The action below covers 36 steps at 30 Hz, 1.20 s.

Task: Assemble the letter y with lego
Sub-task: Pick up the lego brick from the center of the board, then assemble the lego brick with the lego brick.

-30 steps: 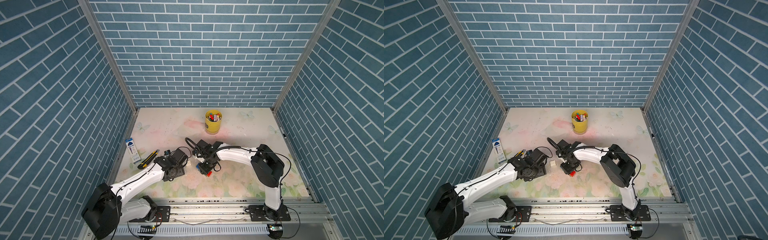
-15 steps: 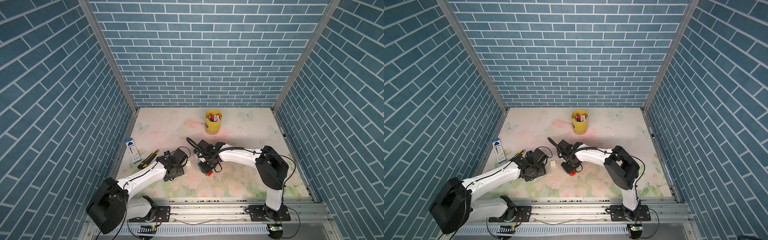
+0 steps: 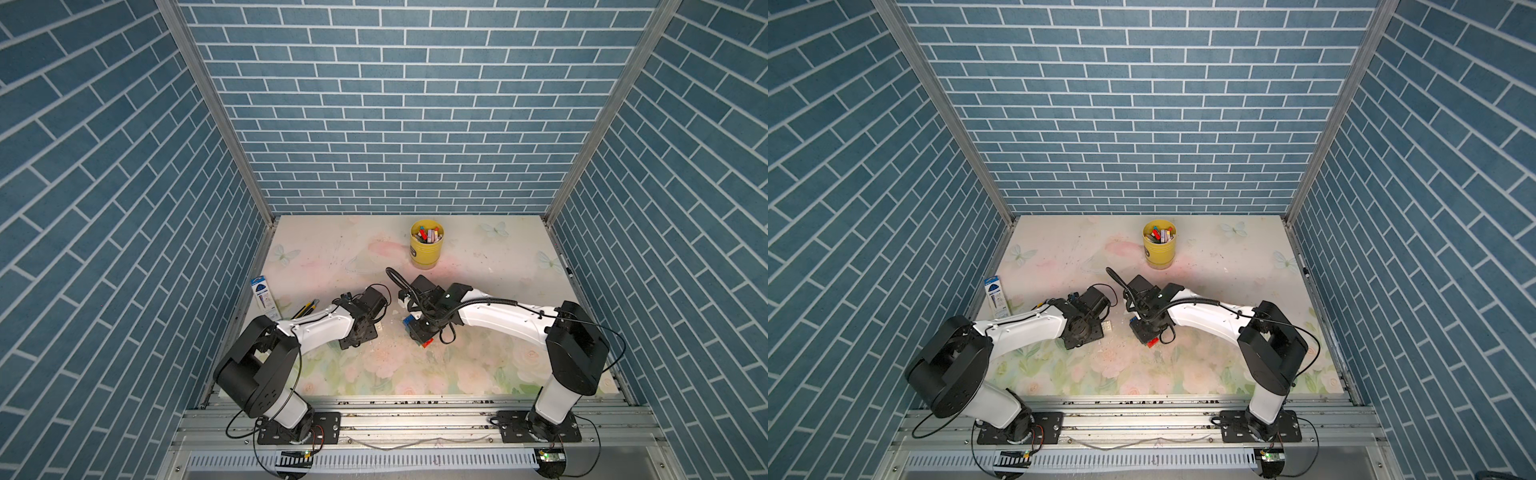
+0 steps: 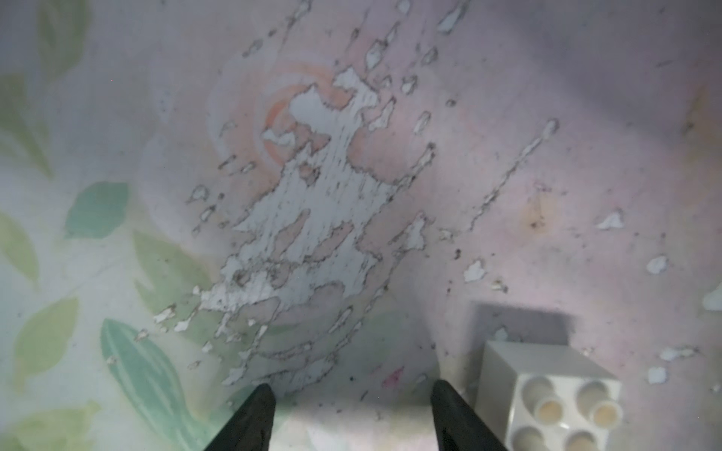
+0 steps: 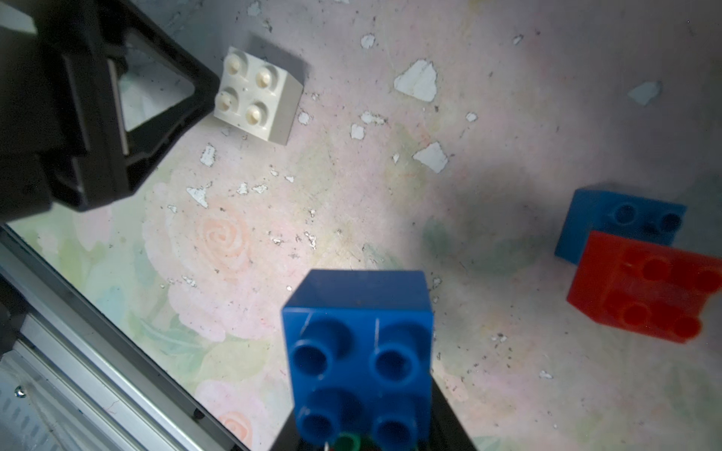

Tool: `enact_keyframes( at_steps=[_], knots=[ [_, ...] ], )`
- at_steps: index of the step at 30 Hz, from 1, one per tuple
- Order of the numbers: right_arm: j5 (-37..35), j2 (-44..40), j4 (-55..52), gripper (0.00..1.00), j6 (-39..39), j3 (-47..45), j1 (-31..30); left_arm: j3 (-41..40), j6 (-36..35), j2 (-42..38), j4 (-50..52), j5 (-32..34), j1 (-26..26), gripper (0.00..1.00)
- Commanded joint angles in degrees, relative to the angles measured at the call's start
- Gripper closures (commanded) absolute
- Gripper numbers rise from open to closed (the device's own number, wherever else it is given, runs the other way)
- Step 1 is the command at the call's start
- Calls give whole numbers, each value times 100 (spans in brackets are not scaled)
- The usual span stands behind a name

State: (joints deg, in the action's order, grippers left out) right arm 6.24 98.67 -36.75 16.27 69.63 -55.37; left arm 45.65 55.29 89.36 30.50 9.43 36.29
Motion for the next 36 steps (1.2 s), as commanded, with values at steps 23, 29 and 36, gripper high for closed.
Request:
enact_keyframes(
  at_steps=[23, 29, 36],
  knots=[
    [-189, -297, 146, 68, 586, -119, 539, 603, 114, 676, -324, -427, 694, 37],
    [-149, -191, 143, 68, 697, -31, 614, 510, 180, 493, -405, -550, 730, 37],
    [-144, -14, -33, 68, 752, 341, 611, 155, 314, -106, -291, -488, 730, 37]
  ],
)
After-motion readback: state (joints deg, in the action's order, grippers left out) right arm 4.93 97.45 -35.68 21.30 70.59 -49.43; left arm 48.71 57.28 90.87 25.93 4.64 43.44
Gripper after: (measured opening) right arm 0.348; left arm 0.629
